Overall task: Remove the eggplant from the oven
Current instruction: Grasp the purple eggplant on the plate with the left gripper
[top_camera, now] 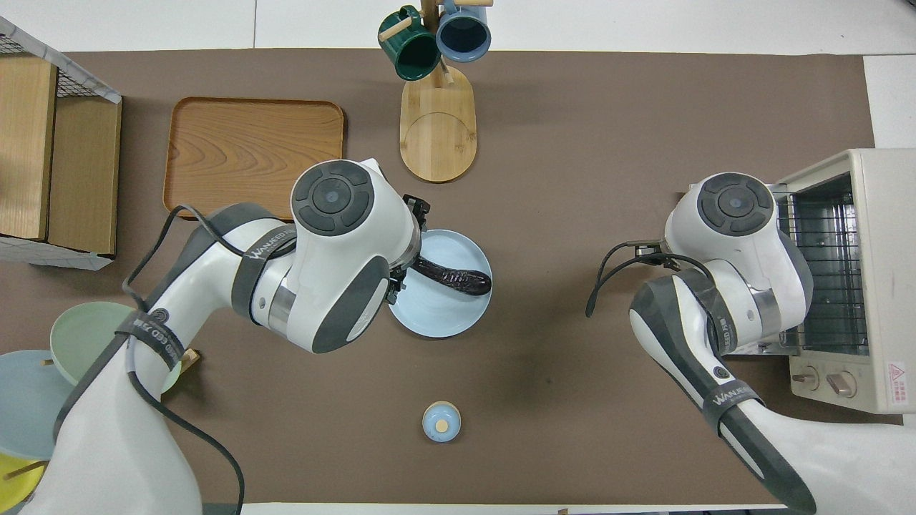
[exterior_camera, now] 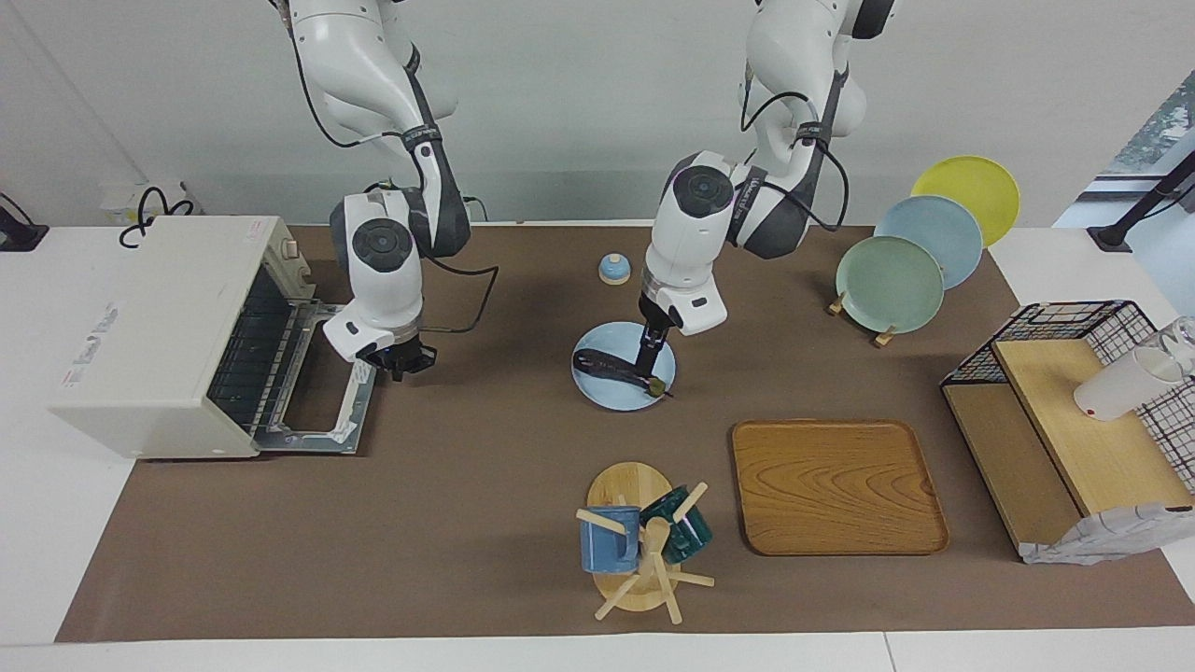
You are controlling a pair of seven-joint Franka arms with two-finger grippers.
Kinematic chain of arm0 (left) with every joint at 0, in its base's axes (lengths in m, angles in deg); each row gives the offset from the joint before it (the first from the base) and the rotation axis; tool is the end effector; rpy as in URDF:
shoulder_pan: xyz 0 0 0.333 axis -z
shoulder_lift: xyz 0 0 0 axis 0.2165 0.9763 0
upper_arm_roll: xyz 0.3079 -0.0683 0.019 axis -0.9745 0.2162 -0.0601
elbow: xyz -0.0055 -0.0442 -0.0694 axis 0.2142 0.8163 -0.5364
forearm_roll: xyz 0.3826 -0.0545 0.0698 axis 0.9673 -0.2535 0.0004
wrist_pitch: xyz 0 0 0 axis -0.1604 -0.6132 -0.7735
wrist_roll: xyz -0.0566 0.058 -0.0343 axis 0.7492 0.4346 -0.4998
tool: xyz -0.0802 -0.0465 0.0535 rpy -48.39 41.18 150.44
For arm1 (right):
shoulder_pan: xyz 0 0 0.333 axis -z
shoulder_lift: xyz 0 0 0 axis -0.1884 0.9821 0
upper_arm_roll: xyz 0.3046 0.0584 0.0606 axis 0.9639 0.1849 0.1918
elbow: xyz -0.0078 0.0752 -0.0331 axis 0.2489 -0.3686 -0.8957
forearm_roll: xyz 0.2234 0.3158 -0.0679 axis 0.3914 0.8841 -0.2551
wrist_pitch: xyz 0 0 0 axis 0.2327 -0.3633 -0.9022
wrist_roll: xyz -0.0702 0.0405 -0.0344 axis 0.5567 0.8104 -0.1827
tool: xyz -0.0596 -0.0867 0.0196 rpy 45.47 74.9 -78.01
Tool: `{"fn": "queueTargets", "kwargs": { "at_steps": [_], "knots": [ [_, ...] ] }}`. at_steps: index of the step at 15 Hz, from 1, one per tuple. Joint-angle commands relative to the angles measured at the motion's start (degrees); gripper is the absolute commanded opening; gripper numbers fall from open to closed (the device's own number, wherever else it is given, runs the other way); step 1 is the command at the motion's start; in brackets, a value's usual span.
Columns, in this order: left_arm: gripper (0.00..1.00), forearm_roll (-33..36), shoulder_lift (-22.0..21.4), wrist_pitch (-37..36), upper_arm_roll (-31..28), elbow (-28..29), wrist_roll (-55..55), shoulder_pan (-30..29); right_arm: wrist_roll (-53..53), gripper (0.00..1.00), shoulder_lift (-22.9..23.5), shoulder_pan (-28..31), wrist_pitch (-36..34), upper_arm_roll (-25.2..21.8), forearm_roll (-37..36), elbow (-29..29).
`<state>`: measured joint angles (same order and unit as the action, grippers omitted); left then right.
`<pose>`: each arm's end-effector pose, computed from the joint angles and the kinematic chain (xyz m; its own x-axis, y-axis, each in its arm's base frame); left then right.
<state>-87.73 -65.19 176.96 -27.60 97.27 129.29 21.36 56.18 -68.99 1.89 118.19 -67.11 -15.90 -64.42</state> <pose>0.5090 -0.4069 0.3566 0.3287 0.9386 -0.1051 0.9440 -0.3299 0.0066 0.5400 0.0664 0.3031 0.9971 -0.0657 -0.0372 -0.0563 -0.9754 0.2132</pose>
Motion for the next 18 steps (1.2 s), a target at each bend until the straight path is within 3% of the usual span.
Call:
{"fn": "queueTargets", "kwargs": {
  "at_steps": [1, 6, 10, 13, 14, 15, 16, 18],
  "knots": [
    [1.0, -0.04, 2.09, 1.34, -1.13, -1.31, 3.05, 1.72, 2.56, 0.02, -1.52, 2.29, 1.23, 0.8, -1.14, -1.88],
    [1.0, 0.14, 2.89, 2.57, -1.22, -0.43, 5.68, 3.31, 2.65, 0.05, -1.78, 2.73, 1.41, 0.8, -1.93, -3.02],
    [0.9, 0.14, 2.72, 4.69, -1.31, 2.3, 5.95, 4.01, 2.74, 0.05, -1.87, 3.17, 1.5, 0.8, -2.19, -3.19],
    [0.82, 0.14, 2.72, 4.78, -1.31, 2.39, 6.13, 4.01, 3.71, 0.05, -1.87, 3.17, 1.06, 0.8, -6.31, -3.02],
    [0.76, 0.14, 2.72, 5.04, -1.31, 2.73, 6.13, 4.01, 3.79, 0.05, -1.87, 3.17, 0.54, 0.8, -7.45, -2.5],
    [0.65, 0.14, 2.72, 5.3, -1.31, 3.09, 6.13, 4.1, 3.88, 0.05, -1.87, 3.17, 0.44, 0.8, -8.42, -2.32],
    [0.46, 0.49, 2.63, 5.39, -1.31, 3.18, 6.13, 4.1, 4.06, 0.05, -2.04, 3.17, 0.36, 0.8, -8.78, -2.23],
    [0.19, 1.46, 2.63, 5.3, -1.31, 3.09, 6.13, 4.01, 5.98, 0.05, -2.92, 3.61, -0.95, 0.8, -8.78, -1.35]
  ]
}}
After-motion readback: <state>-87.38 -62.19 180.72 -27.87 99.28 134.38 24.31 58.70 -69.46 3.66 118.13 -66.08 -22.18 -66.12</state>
